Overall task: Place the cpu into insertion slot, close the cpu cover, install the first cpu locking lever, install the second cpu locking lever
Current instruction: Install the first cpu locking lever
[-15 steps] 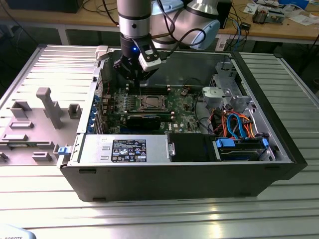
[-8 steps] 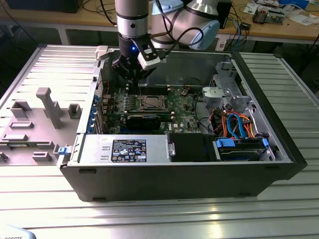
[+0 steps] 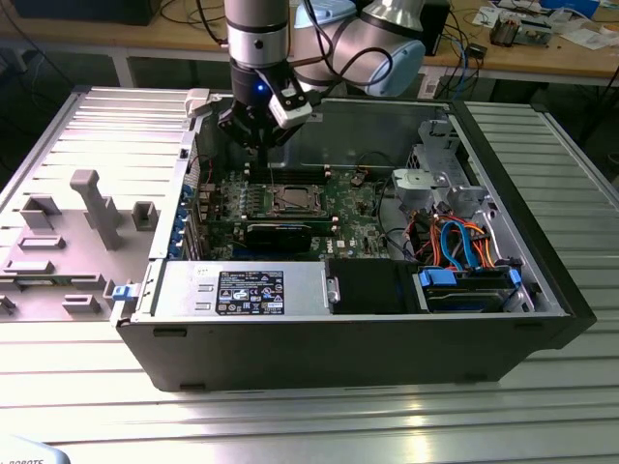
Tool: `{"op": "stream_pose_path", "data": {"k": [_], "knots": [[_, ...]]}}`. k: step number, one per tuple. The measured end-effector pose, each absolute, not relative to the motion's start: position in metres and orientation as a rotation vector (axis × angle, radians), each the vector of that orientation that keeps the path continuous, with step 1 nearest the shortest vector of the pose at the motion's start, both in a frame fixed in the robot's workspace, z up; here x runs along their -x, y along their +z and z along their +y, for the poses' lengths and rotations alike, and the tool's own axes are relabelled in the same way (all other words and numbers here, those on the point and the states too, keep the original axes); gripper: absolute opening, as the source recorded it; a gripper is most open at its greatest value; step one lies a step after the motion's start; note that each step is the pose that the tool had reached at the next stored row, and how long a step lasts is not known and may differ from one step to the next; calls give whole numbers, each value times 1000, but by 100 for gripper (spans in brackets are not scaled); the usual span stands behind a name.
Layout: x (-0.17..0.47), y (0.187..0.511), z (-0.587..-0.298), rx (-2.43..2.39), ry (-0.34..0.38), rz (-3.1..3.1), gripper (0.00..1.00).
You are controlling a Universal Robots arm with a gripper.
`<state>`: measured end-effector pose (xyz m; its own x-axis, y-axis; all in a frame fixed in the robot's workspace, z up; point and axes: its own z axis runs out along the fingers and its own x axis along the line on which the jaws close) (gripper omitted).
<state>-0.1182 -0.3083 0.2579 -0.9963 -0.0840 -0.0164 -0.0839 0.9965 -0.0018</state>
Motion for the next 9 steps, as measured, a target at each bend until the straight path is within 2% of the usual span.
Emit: {"op": "stream_pose_path", "data": {"k": [9], "knots": [[114, 258, -308, 136, -2, 3122, 11]]}}
